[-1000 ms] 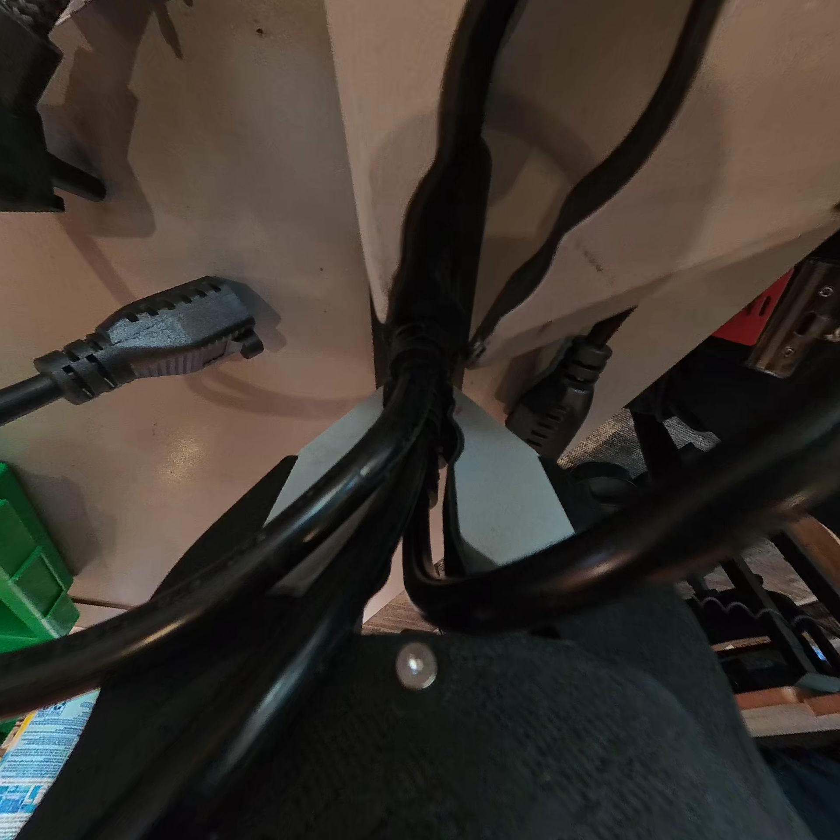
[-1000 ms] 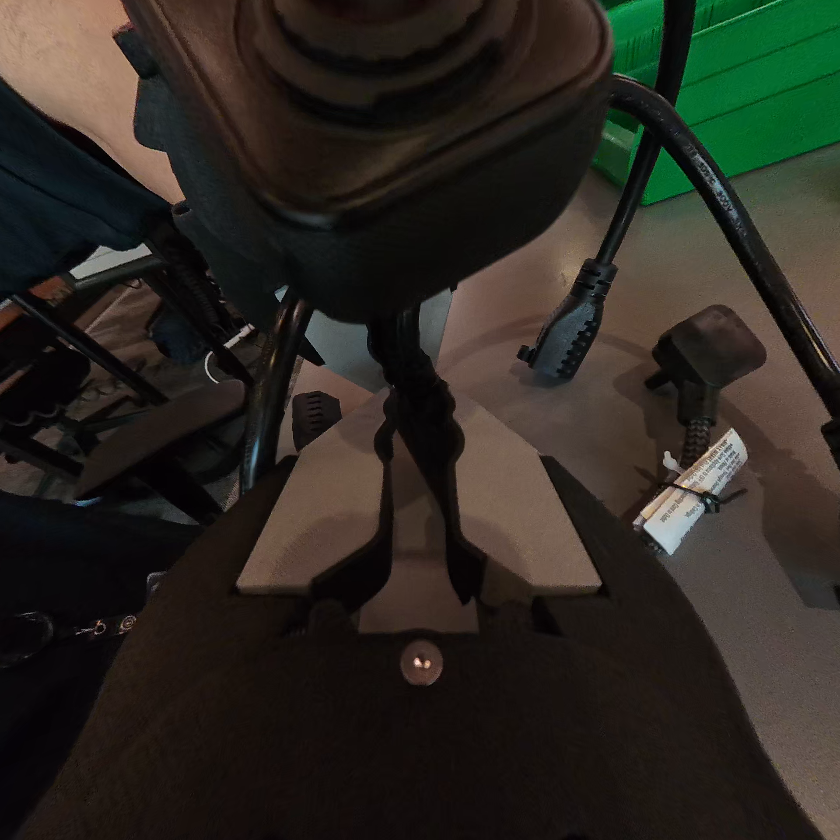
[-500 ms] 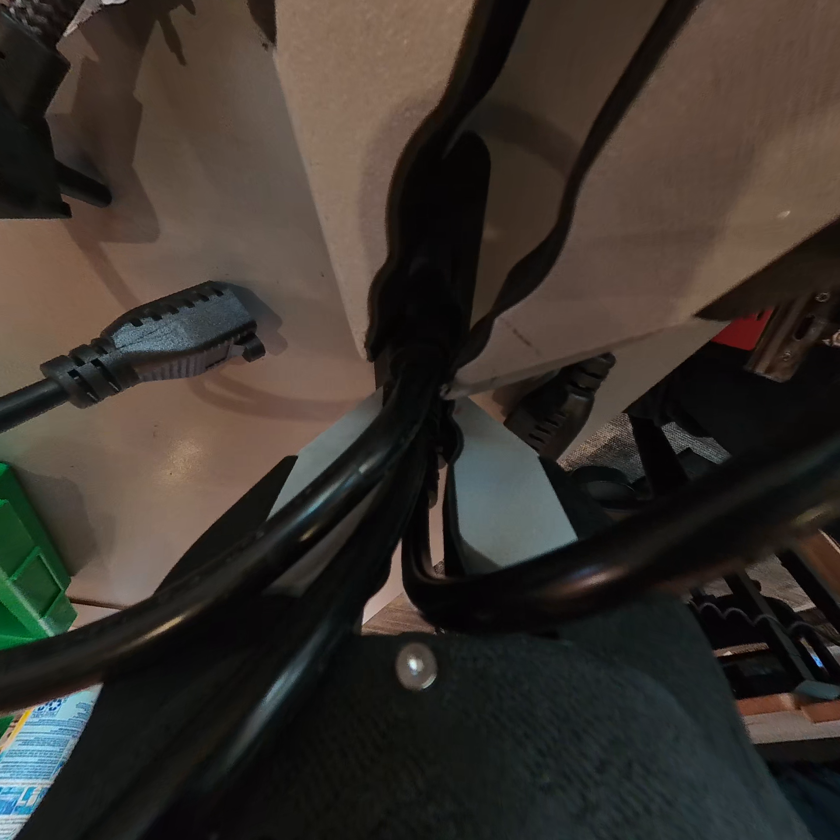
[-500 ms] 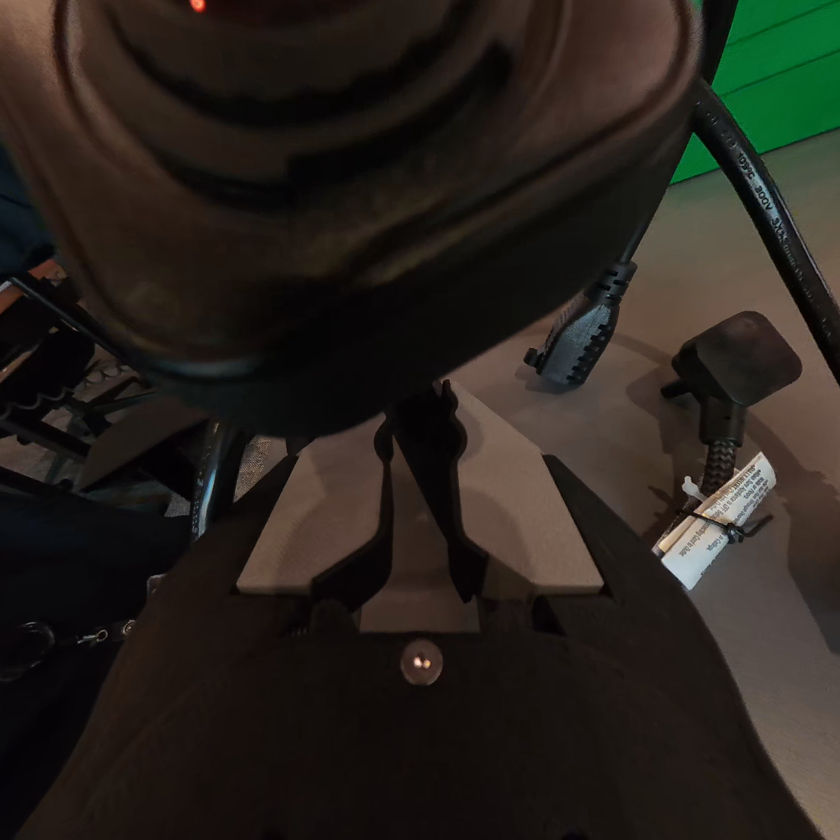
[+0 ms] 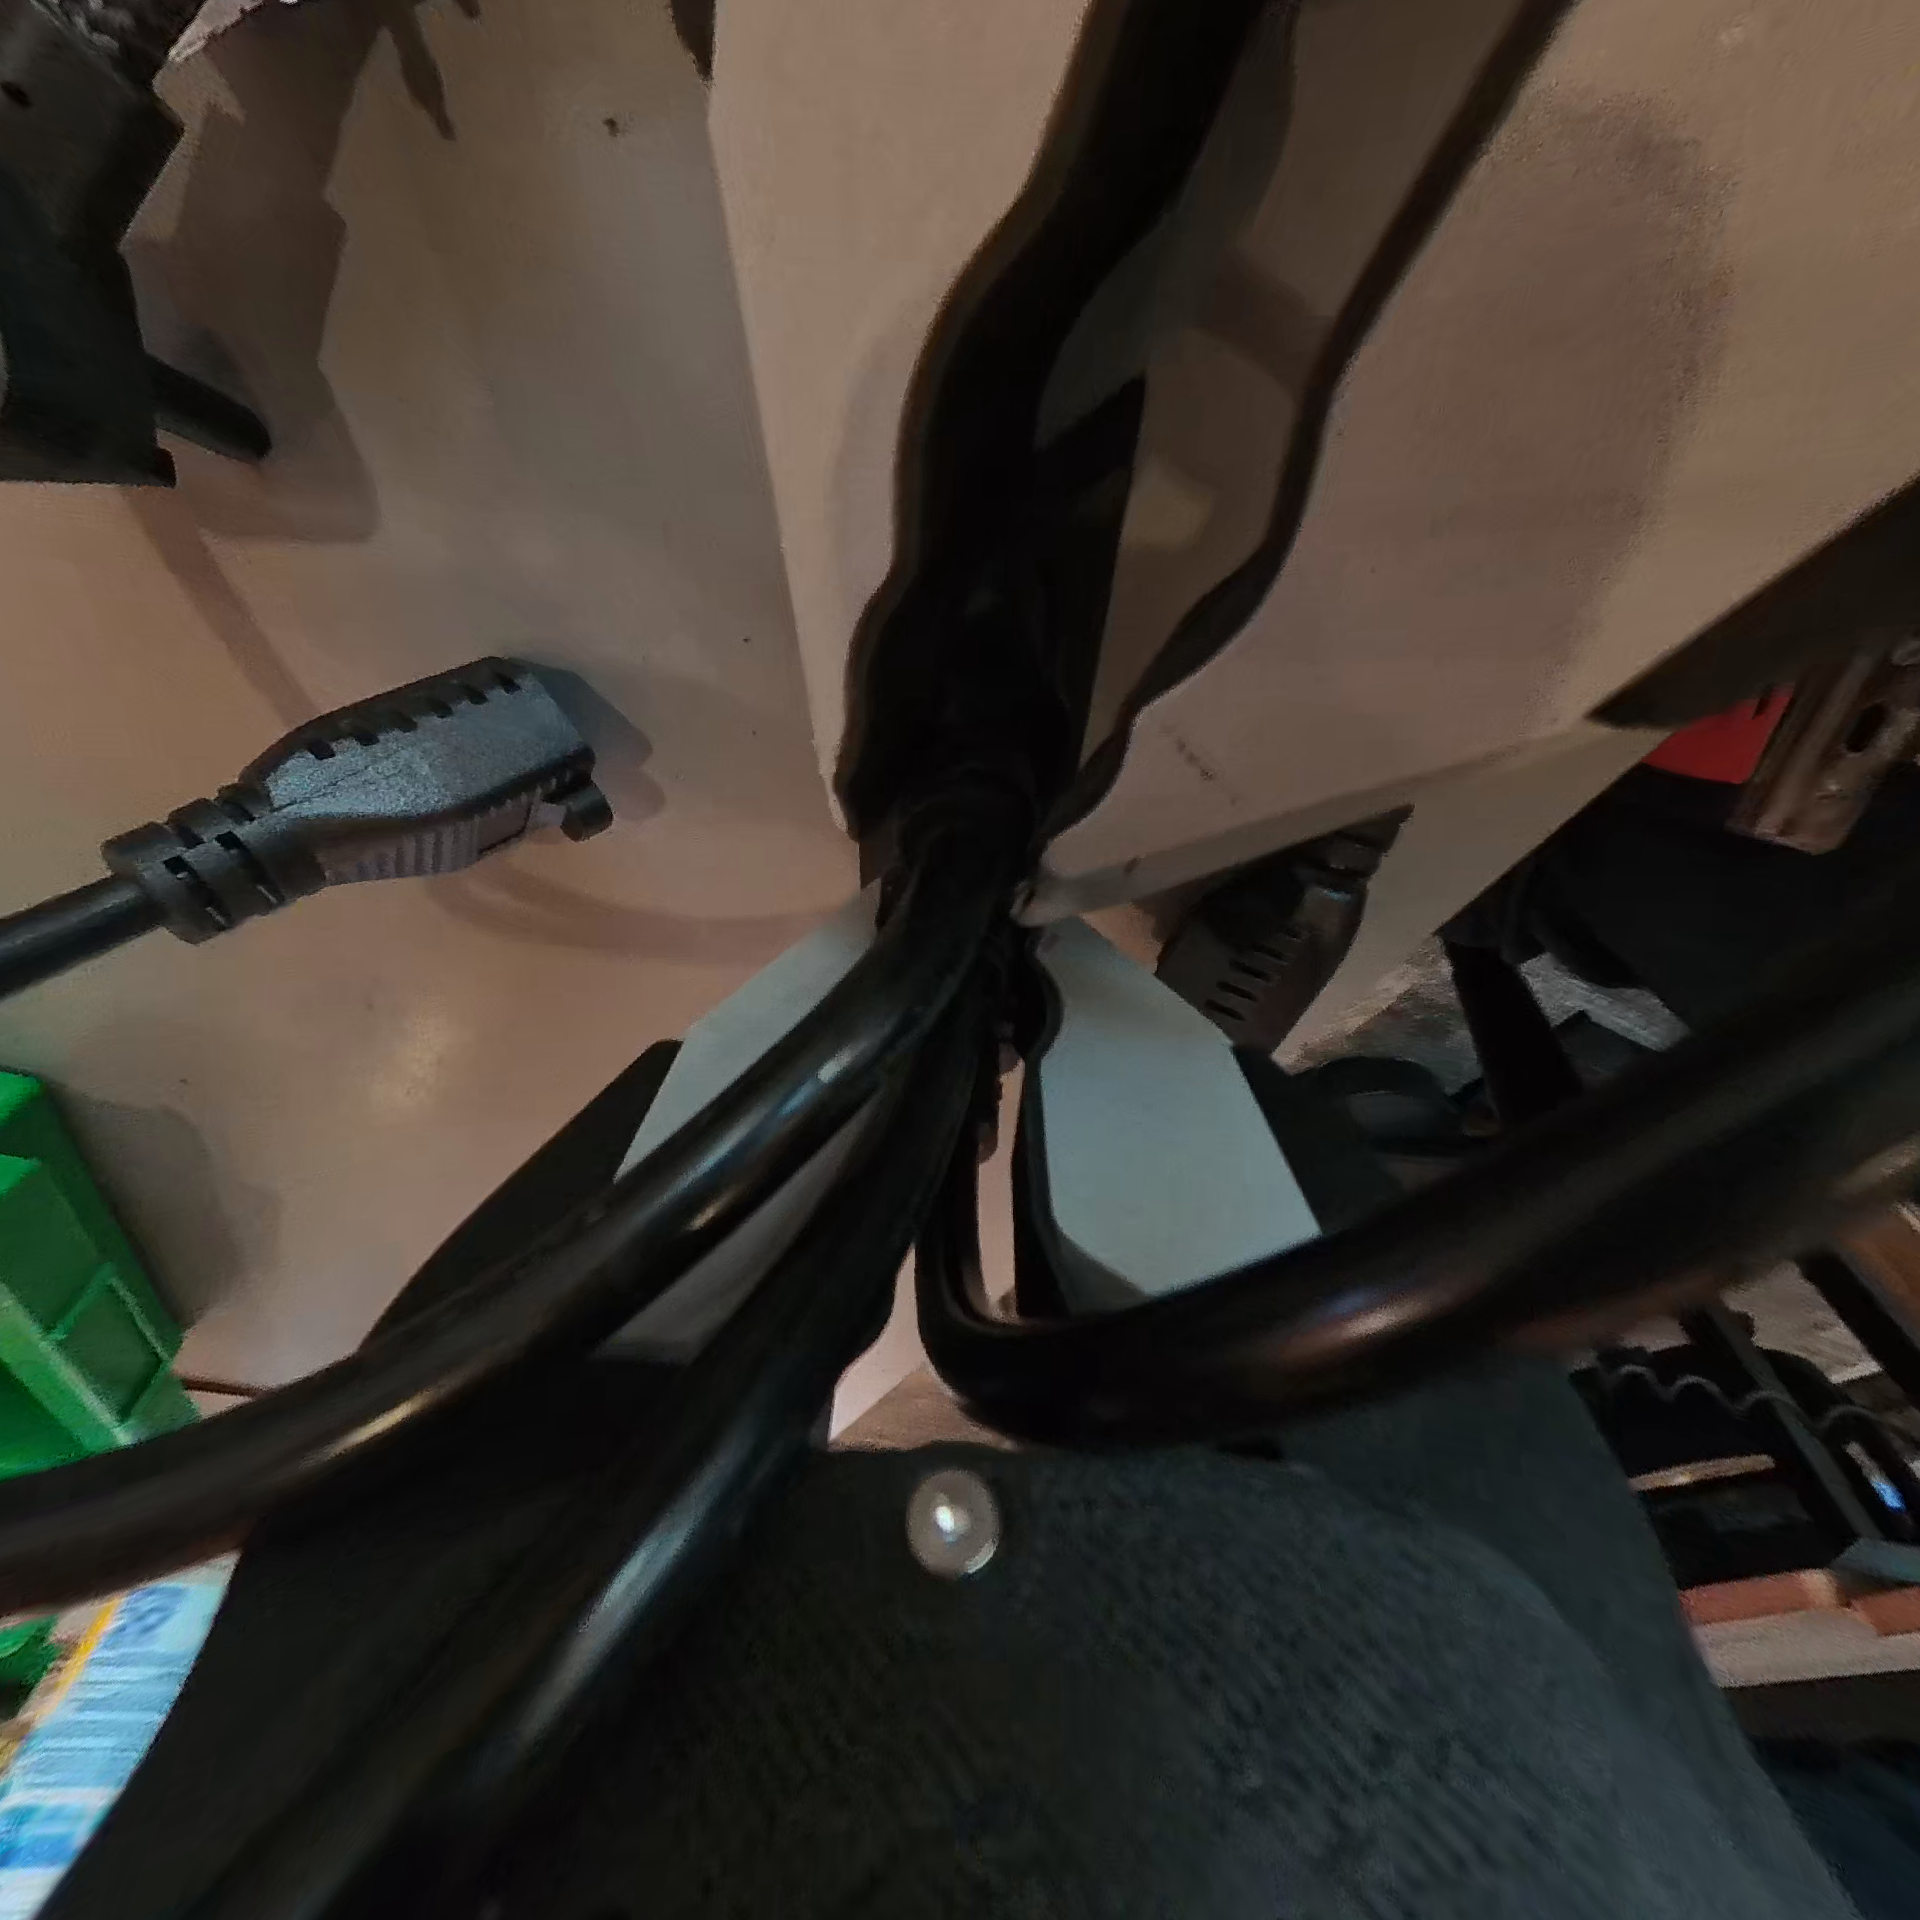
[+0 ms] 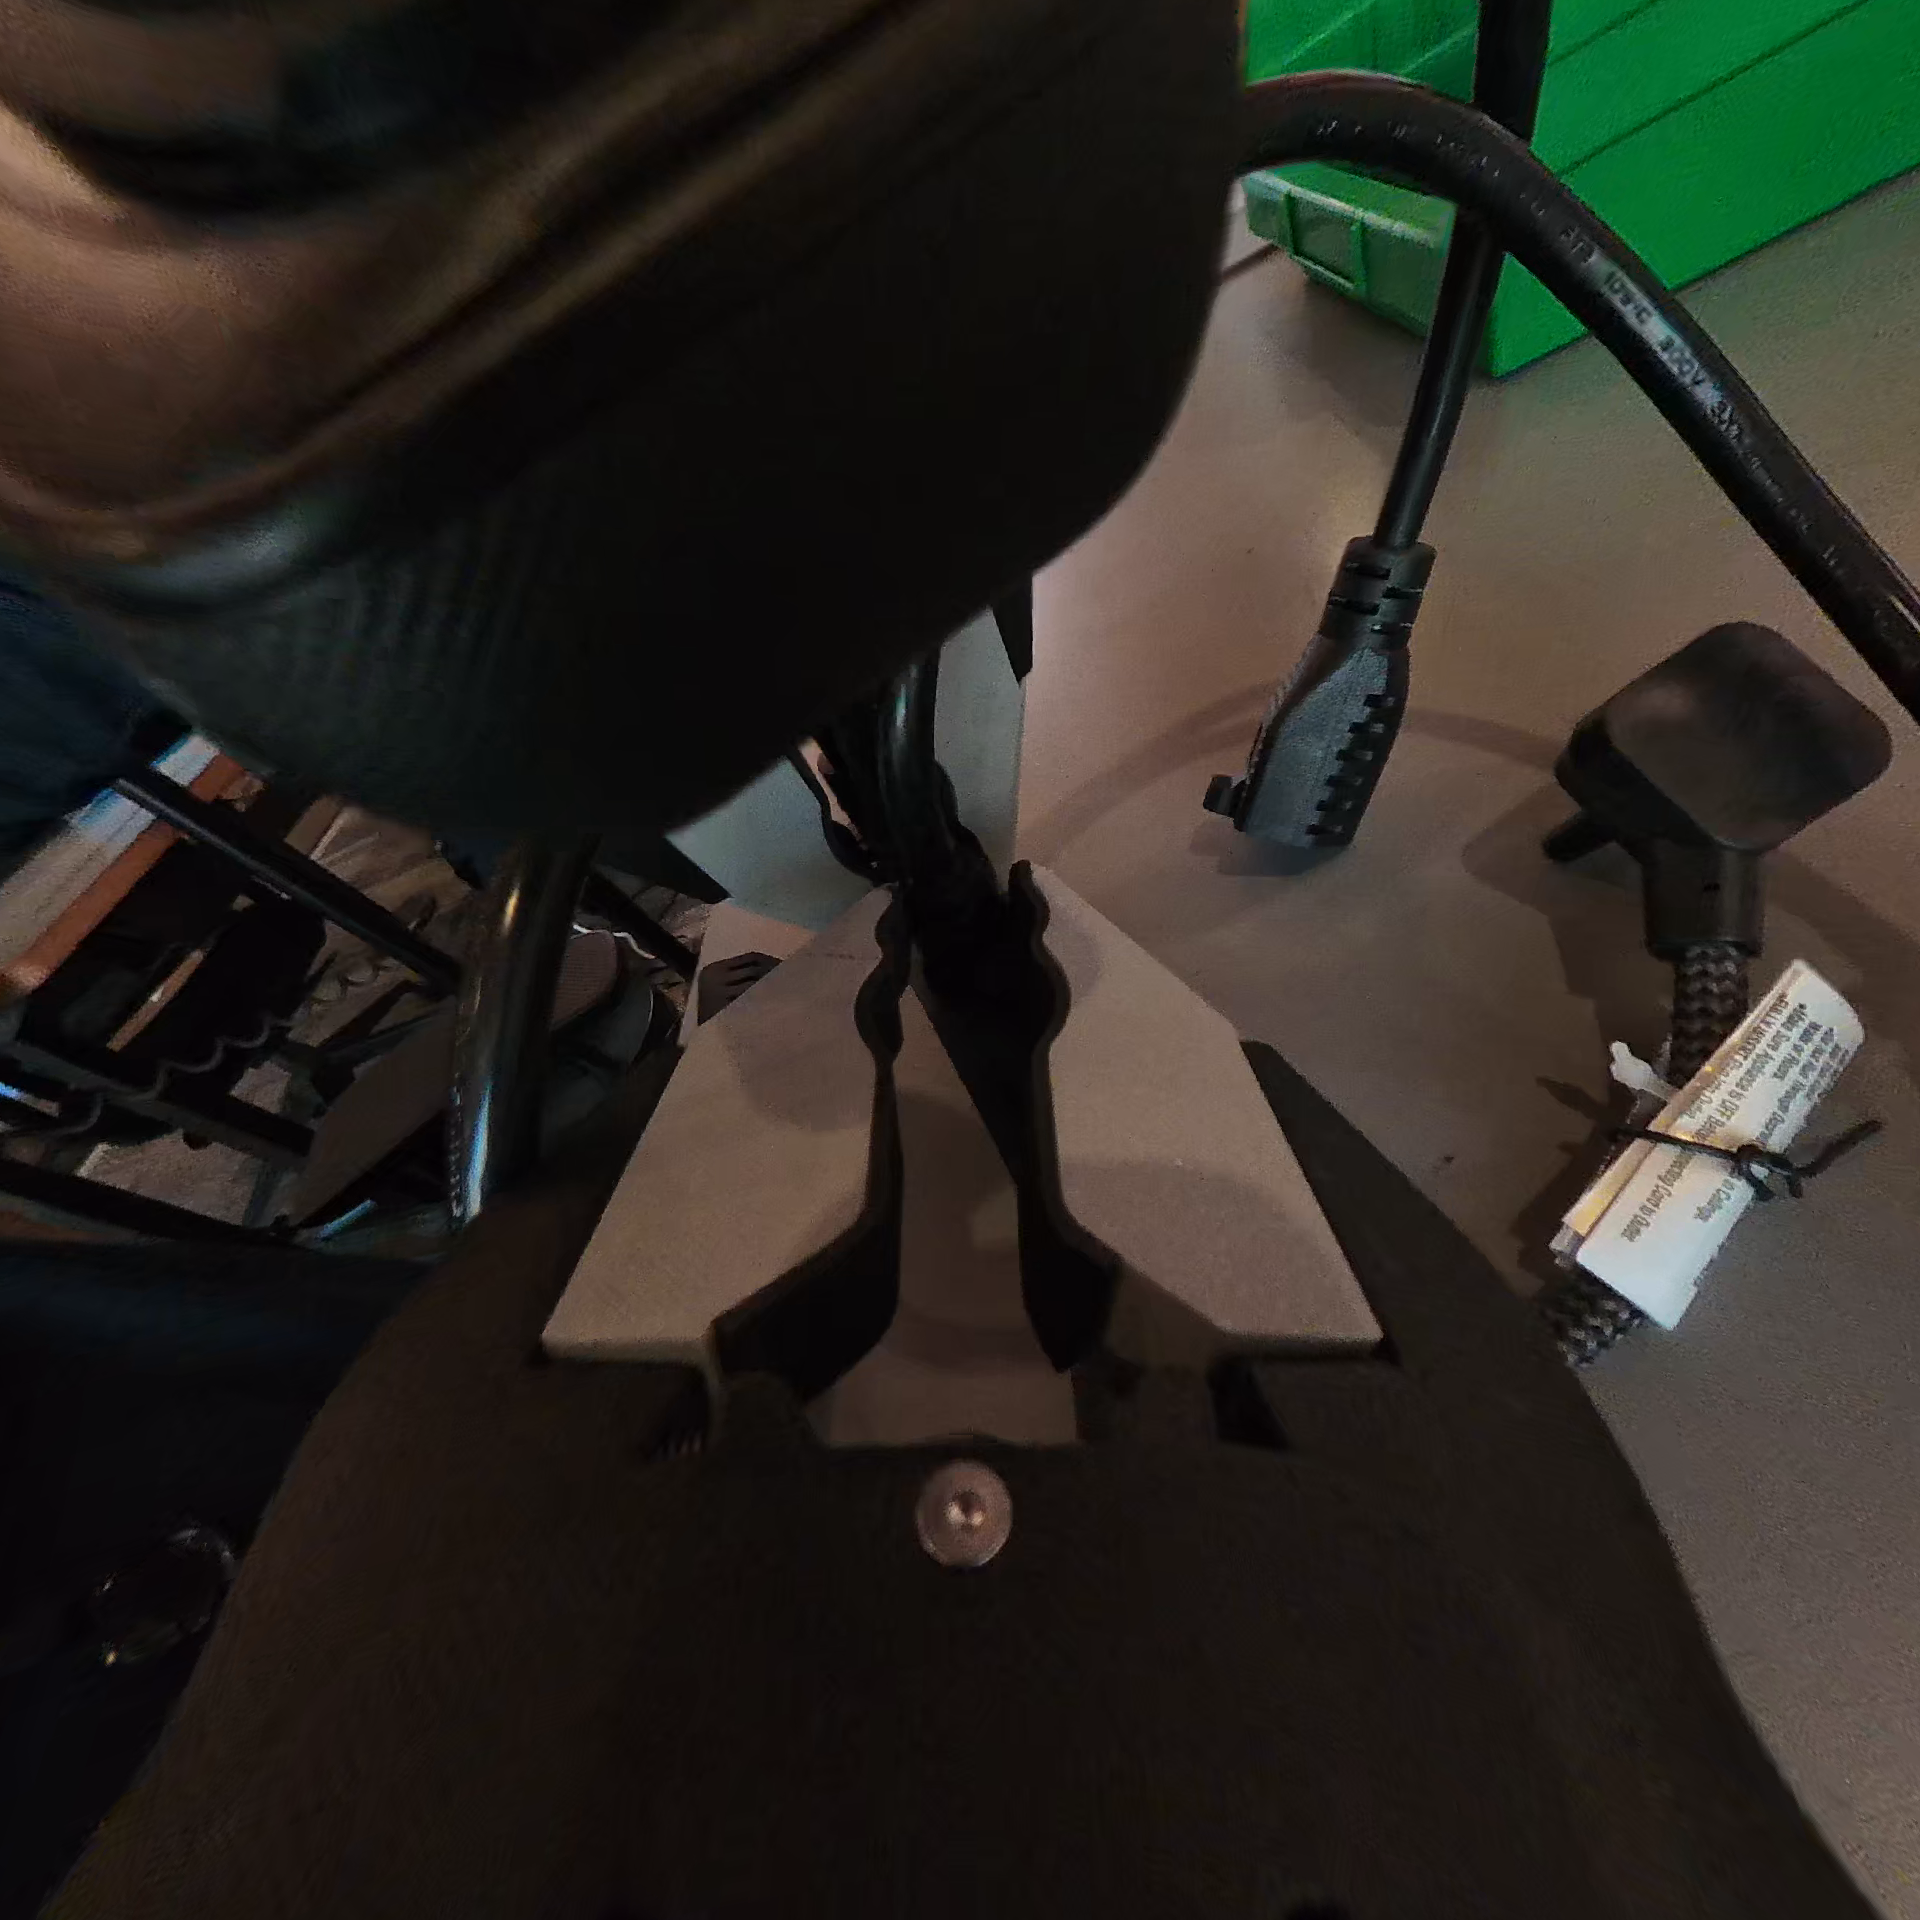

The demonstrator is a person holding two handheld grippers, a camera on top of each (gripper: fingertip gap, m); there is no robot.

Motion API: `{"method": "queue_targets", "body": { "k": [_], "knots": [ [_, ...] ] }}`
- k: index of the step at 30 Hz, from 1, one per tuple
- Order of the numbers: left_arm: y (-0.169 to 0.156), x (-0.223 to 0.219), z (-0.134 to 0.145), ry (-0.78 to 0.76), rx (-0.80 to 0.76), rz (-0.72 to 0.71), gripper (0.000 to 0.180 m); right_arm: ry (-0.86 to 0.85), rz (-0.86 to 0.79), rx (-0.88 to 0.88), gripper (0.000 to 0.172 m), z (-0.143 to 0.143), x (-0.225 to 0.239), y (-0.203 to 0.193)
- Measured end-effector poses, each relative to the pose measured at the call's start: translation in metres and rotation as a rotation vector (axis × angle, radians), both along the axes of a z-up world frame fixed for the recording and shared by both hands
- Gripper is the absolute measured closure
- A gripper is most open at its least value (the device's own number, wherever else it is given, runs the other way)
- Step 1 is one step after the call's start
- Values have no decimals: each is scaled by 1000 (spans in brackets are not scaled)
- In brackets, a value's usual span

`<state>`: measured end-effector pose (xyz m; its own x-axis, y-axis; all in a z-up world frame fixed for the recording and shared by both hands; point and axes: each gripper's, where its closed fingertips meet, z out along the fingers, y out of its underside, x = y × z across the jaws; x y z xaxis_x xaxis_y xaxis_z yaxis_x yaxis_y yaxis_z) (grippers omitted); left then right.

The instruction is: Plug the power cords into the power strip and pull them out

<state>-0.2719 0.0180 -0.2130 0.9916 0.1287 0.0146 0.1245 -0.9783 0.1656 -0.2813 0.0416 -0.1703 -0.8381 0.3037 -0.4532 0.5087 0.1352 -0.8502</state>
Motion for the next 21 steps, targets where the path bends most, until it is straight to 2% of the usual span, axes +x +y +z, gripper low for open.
{"method": "queue_targets", "body": {
  "k": [5,19,20,21],
  "knots": [
    [-2,1,0,16,-54,-44,165,-166,47,-158,160,8,6,-5],
    [-4,0,-1,22,-67,-33,165,-312,22,-290,162,18,8,-15],
    [-3,1,-1,23,-59,-34,166,-309,17,-356,163,31,6,-13],
    [-3,0,-1,31,-53,-39,166,-285,16,-411,172,44,5,-10]
  ]
}}
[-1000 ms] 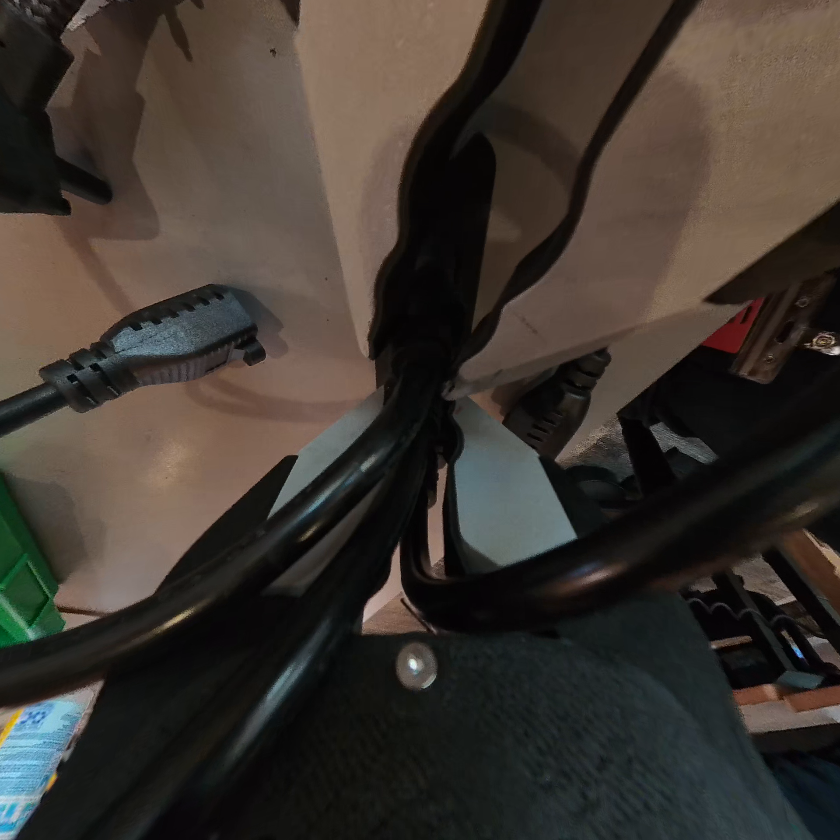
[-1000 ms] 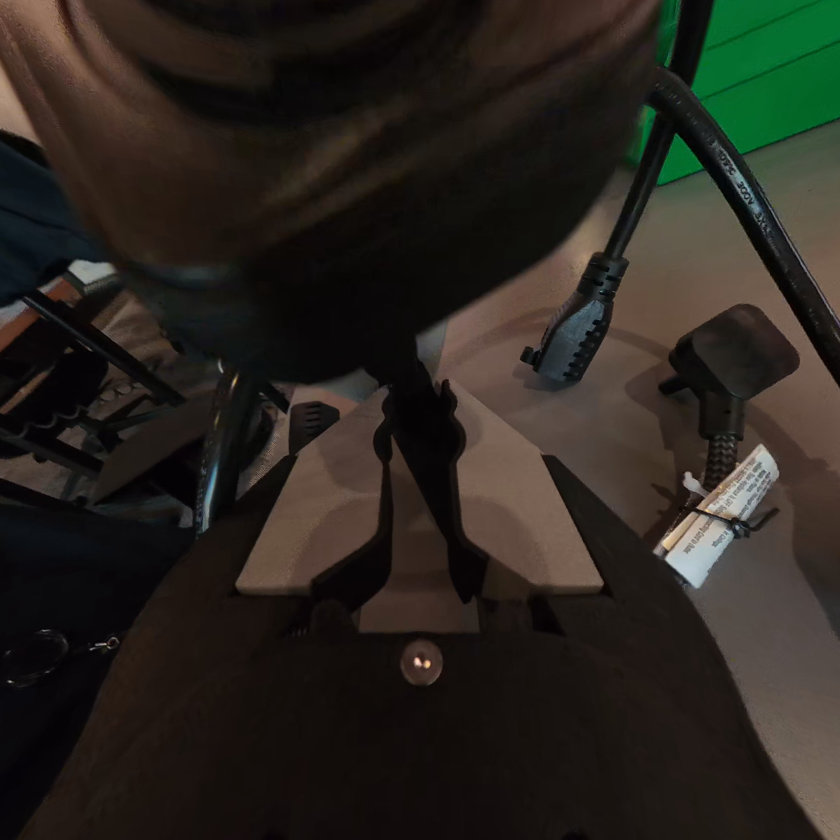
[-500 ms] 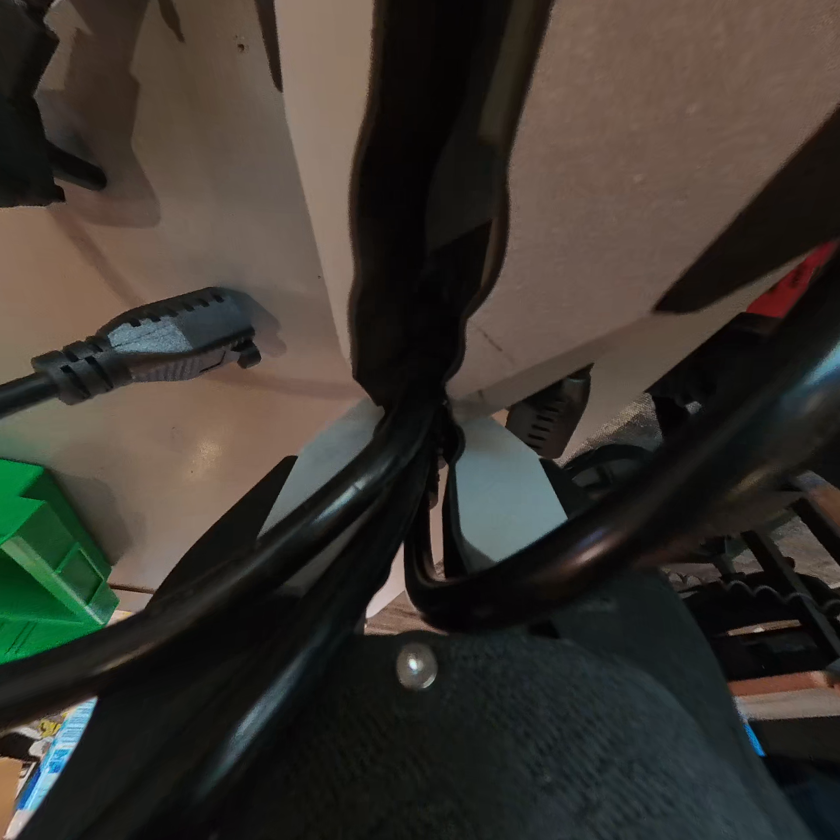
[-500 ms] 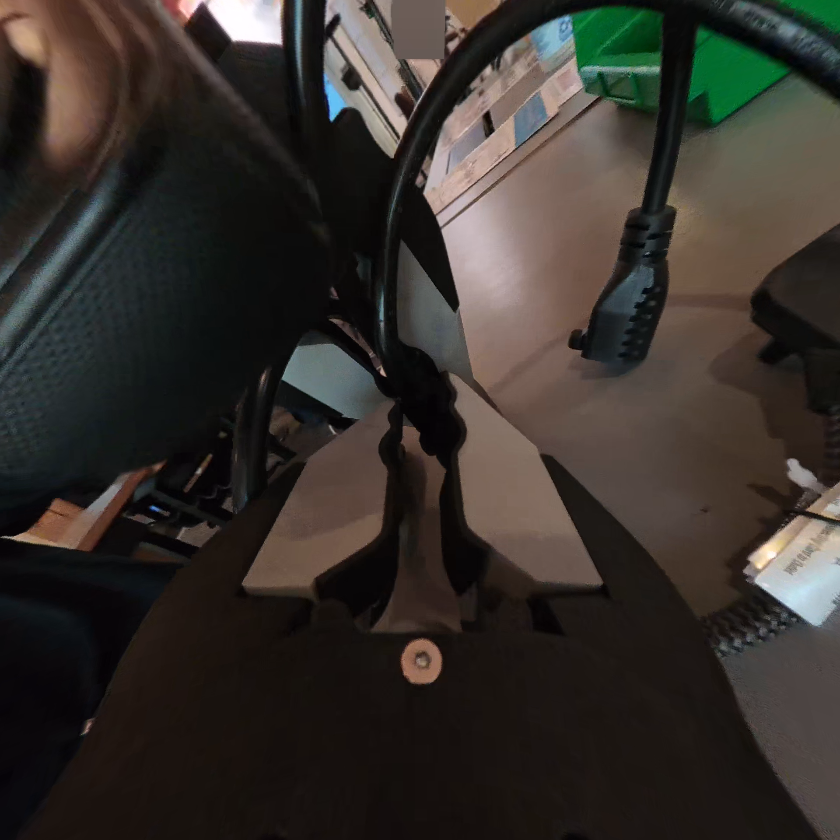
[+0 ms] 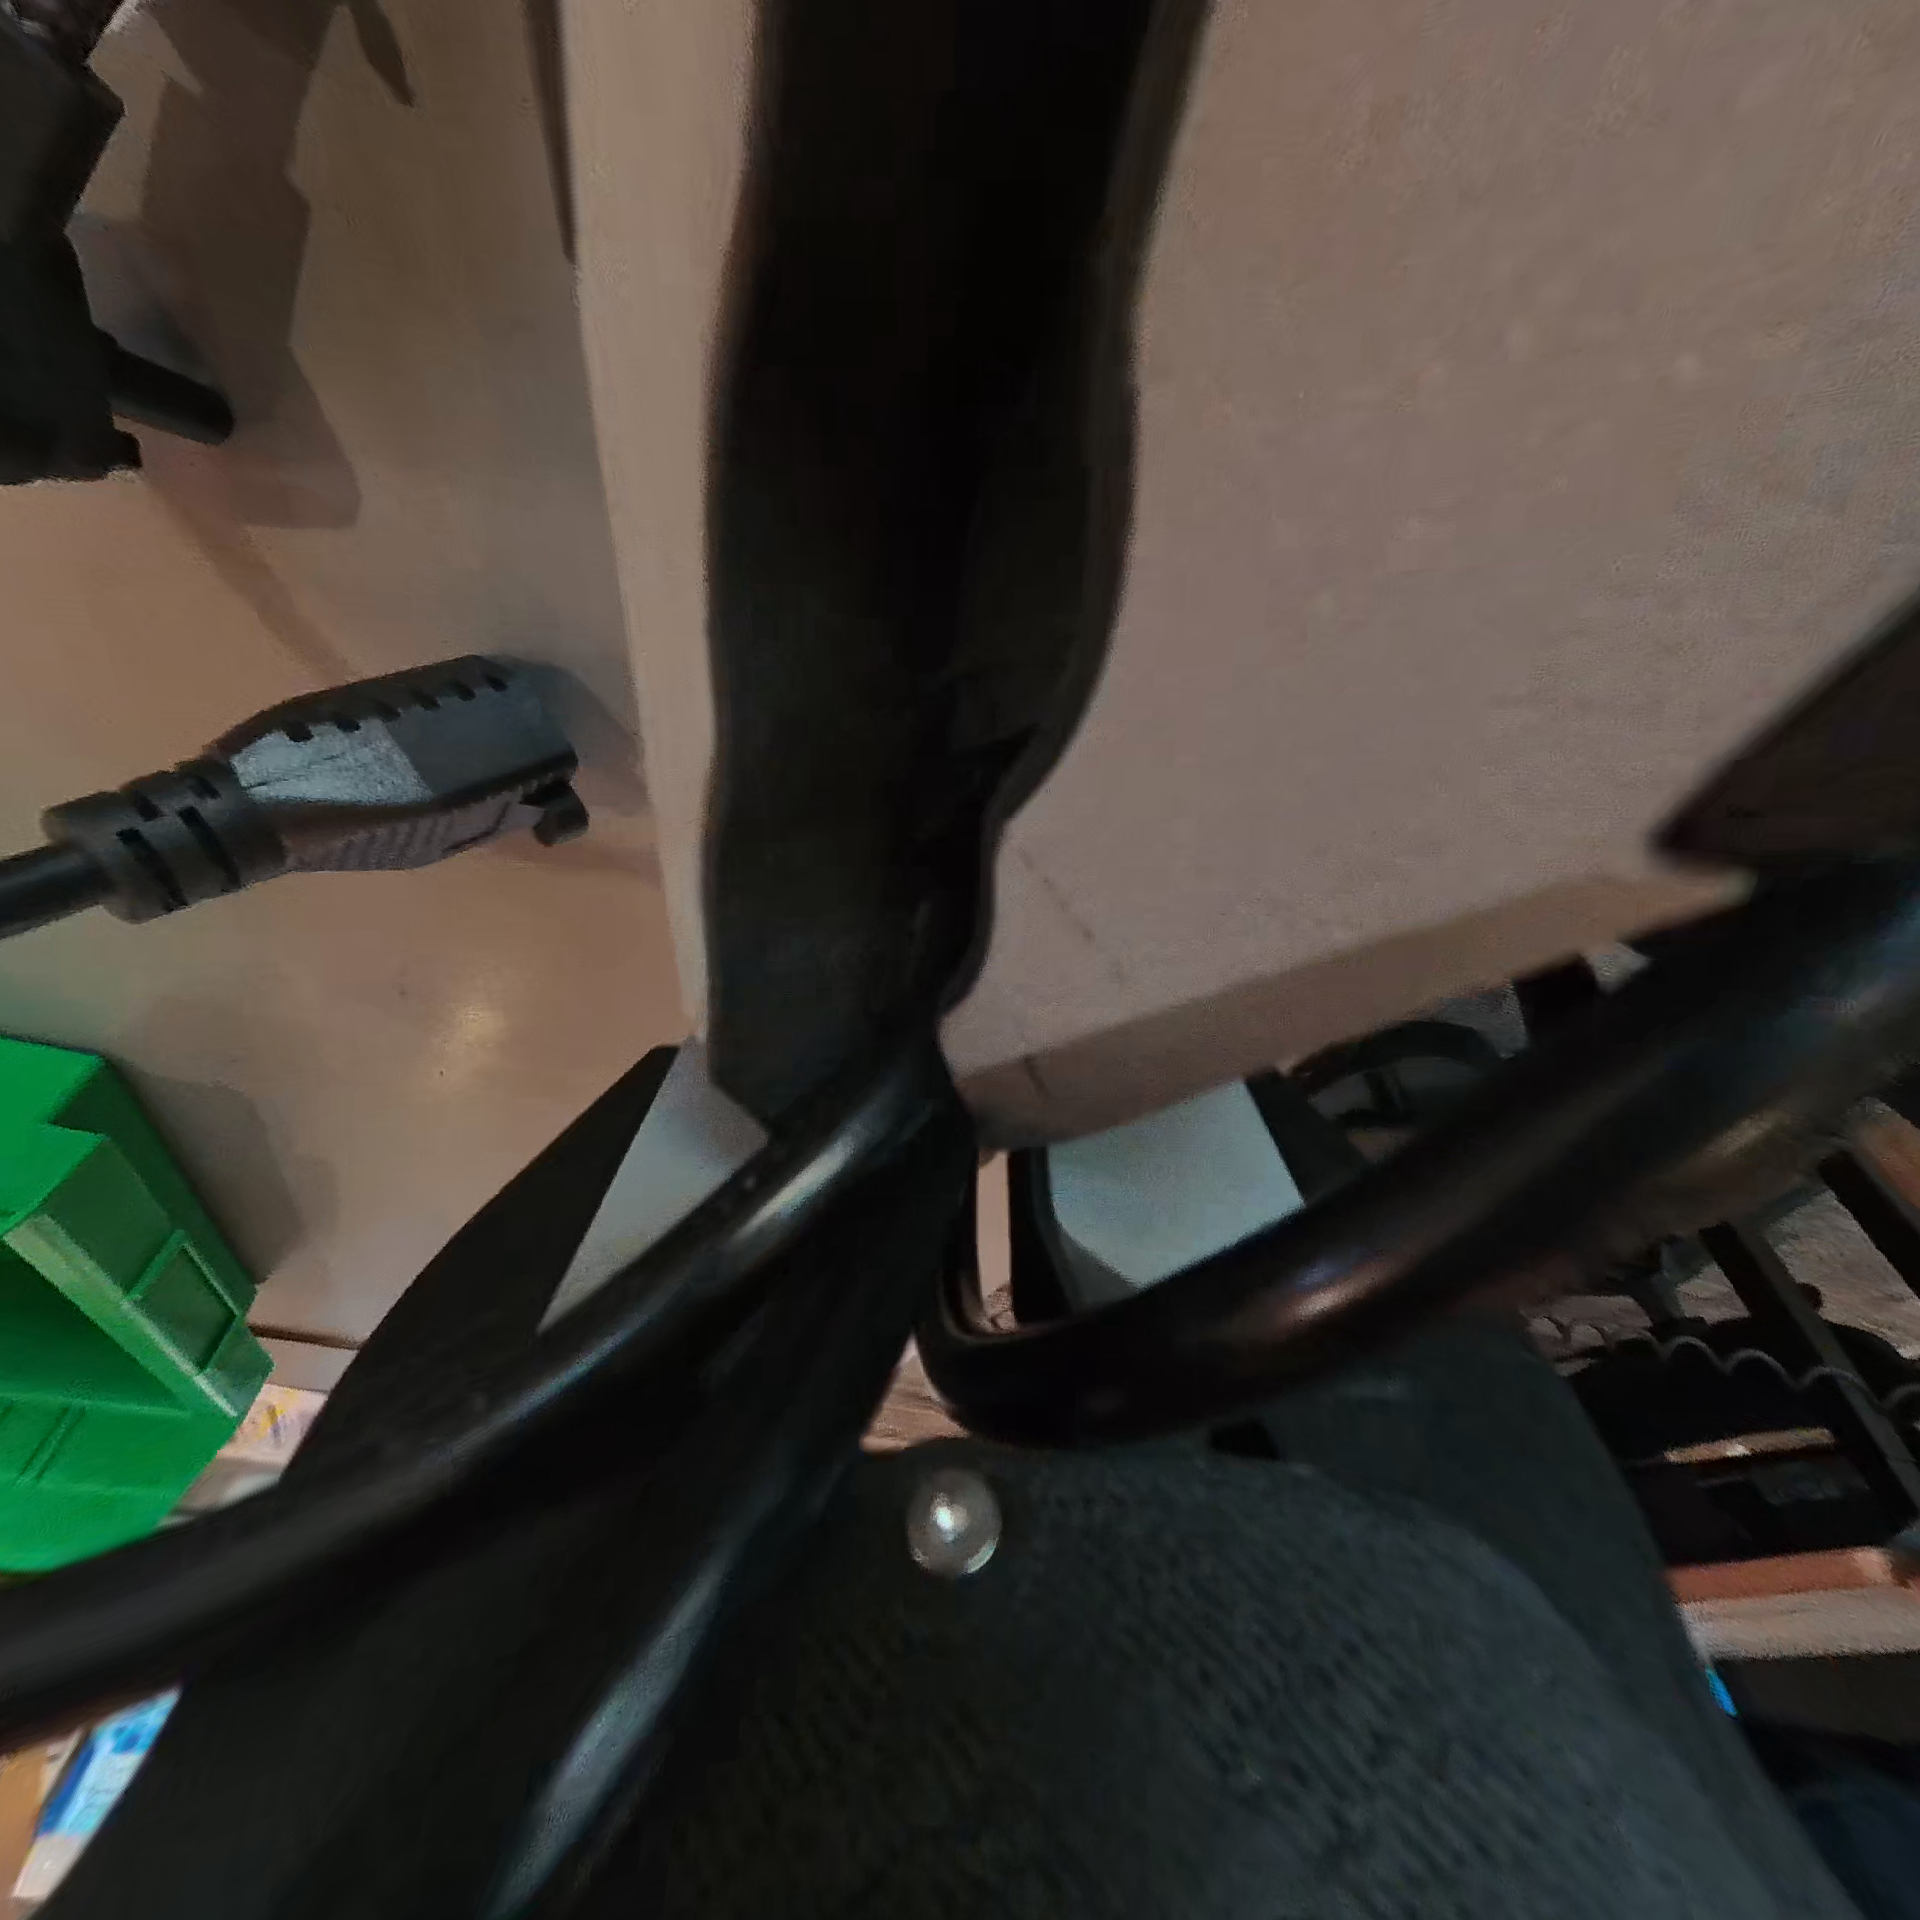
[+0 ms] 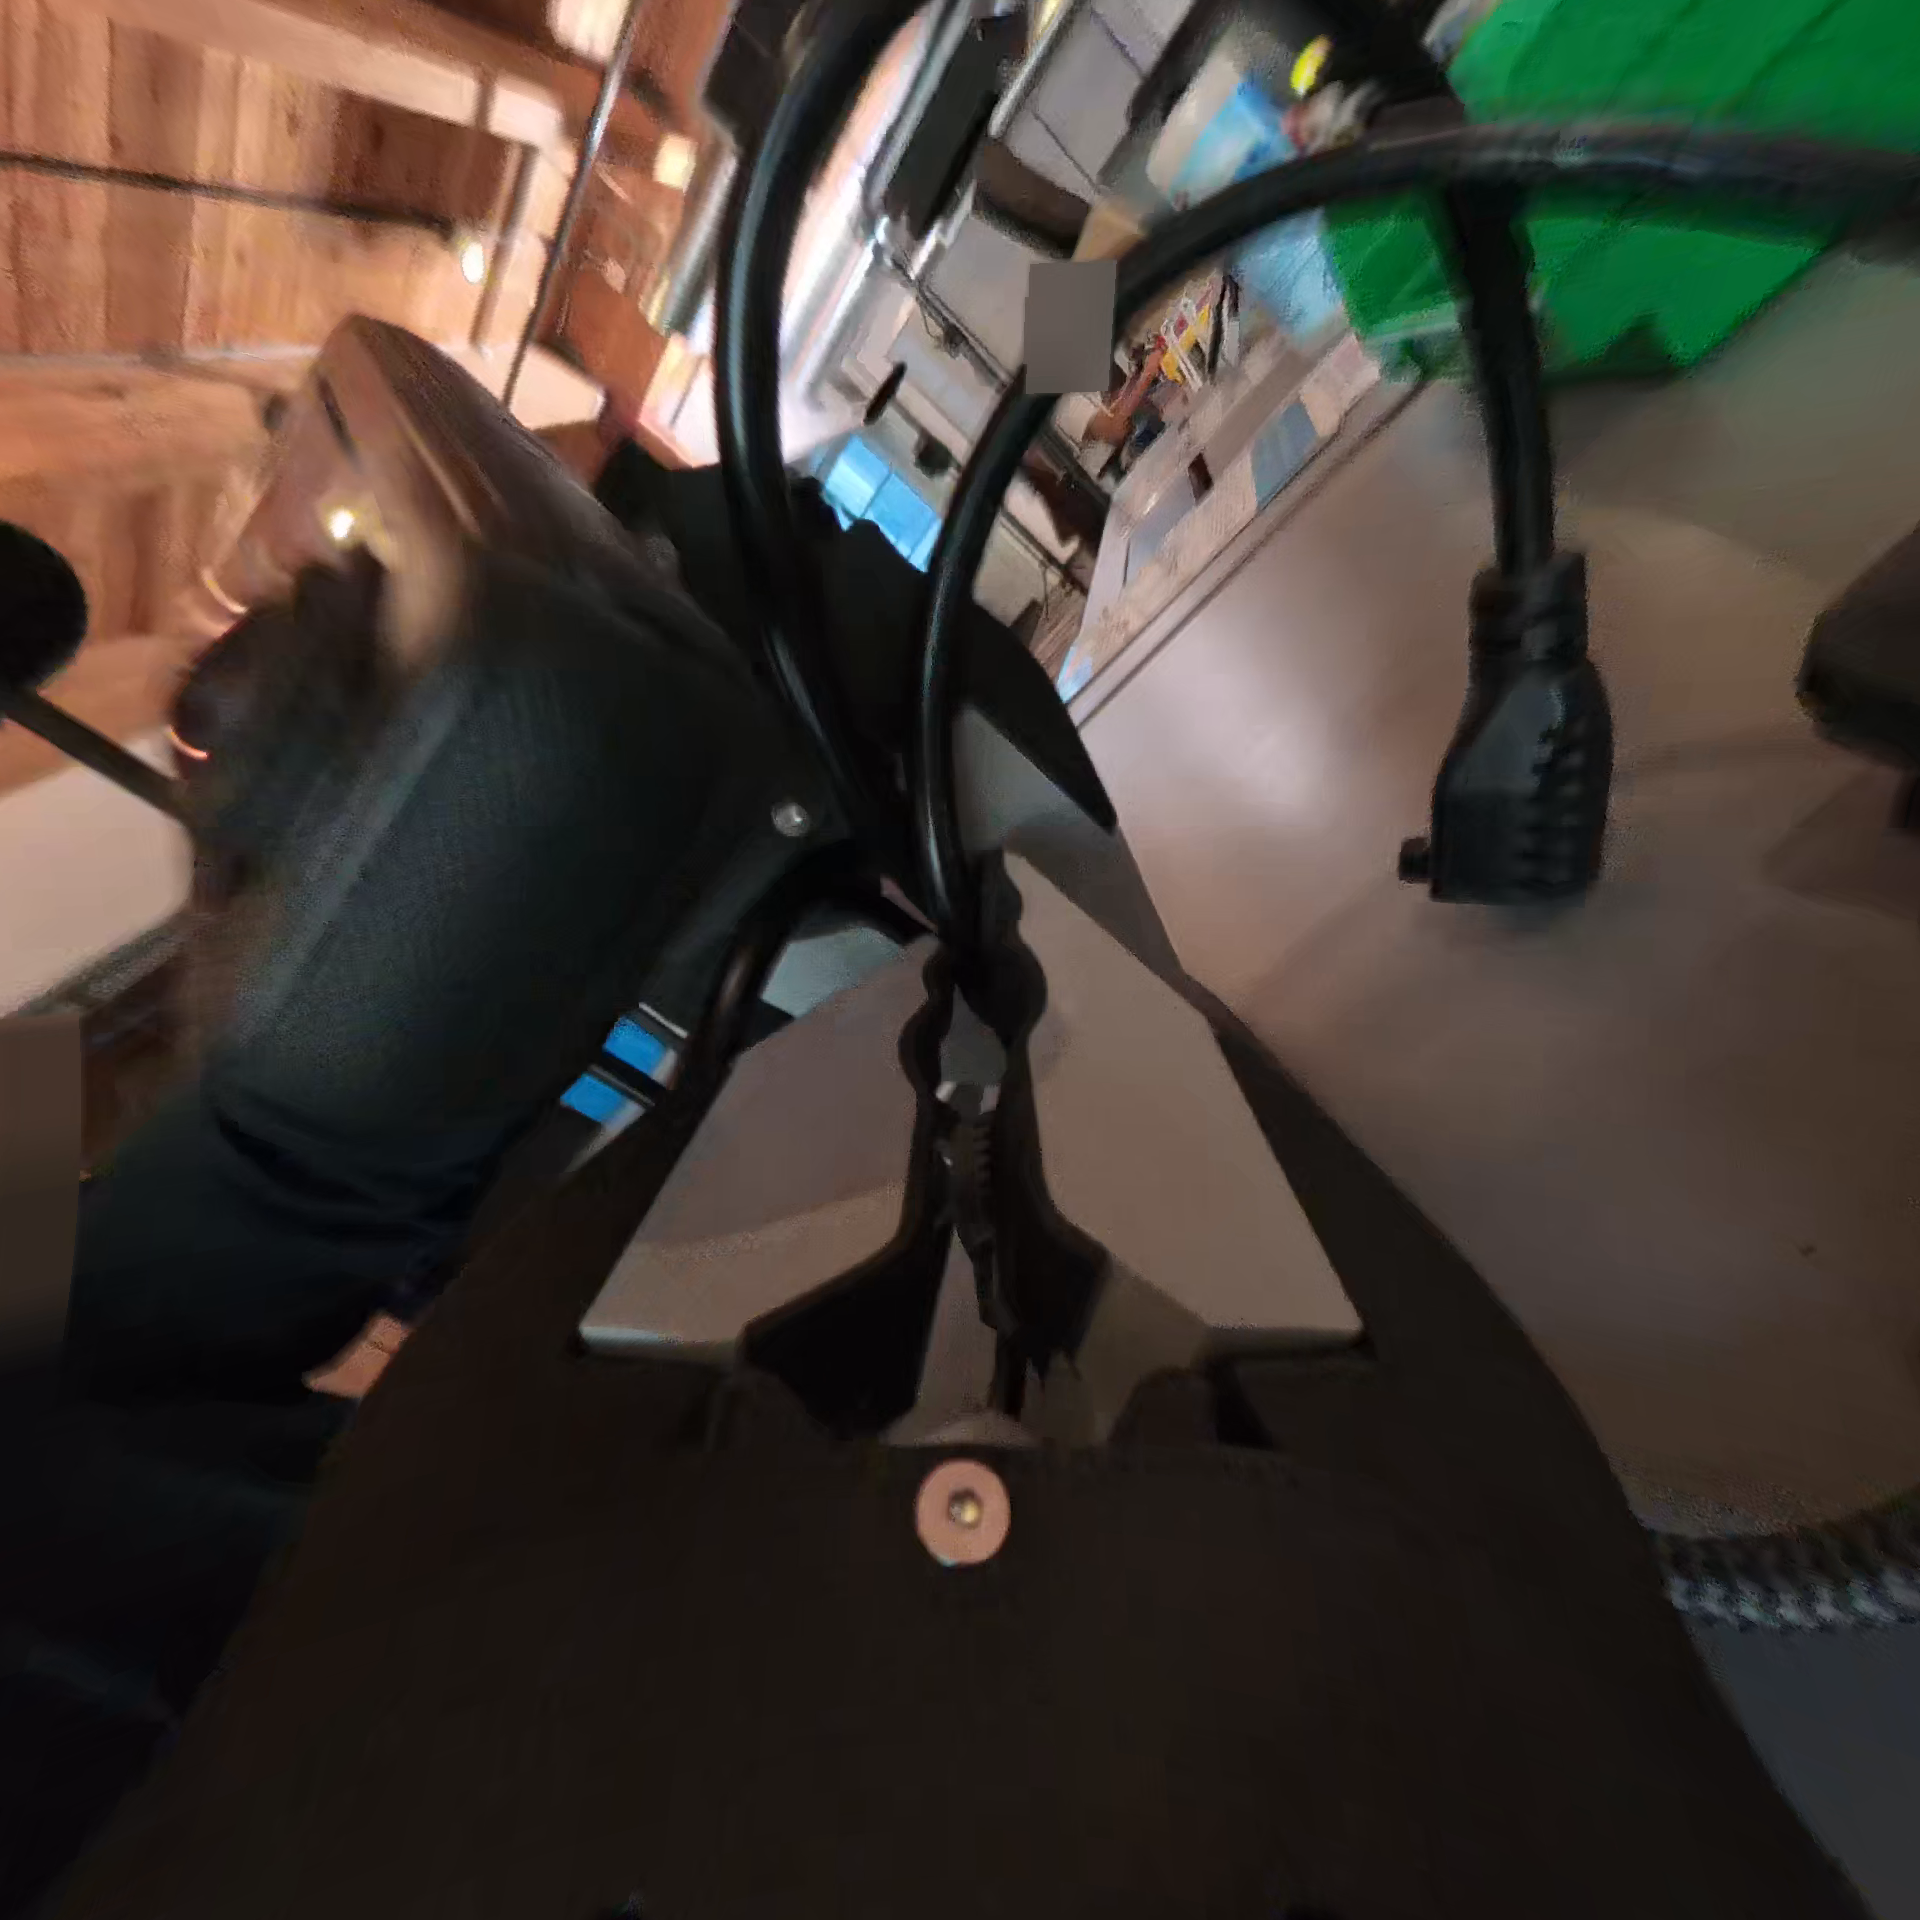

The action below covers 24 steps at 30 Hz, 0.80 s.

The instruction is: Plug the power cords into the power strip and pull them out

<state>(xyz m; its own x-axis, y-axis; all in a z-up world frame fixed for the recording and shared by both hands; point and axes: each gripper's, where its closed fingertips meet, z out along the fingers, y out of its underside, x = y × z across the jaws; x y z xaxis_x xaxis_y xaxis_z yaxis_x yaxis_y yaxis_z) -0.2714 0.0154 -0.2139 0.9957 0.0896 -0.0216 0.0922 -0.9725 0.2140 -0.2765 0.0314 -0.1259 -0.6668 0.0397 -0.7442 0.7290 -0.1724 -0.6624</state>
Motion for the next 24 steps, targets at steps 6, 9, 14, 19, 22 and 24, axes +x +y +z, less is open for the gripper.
{"method": "queue_targets", "body": {
  "k": [6,9,14,19,22,24],
  "knots": [
    [-1,0,1,-9,-2,-10,164,401,2,337,167,-7,-2,3],
    [0,0,1,-20,4,12,164,349,49,270,165,-11,-2,7],
    [1,0,1,-28,44,-17,165,233,122,213,163,-21,-2,20],
    [0,-4,1,-29,81,-157,165,354,13,403,165,-35,-19,44],
    [-1,-4,2,-35,166,-217,169,398,-12,467,165,-40,-23,53],
    [1,-3,3,-81,289,-176,171,408,-29,484,166,-40,-28,59]
  ]
}}
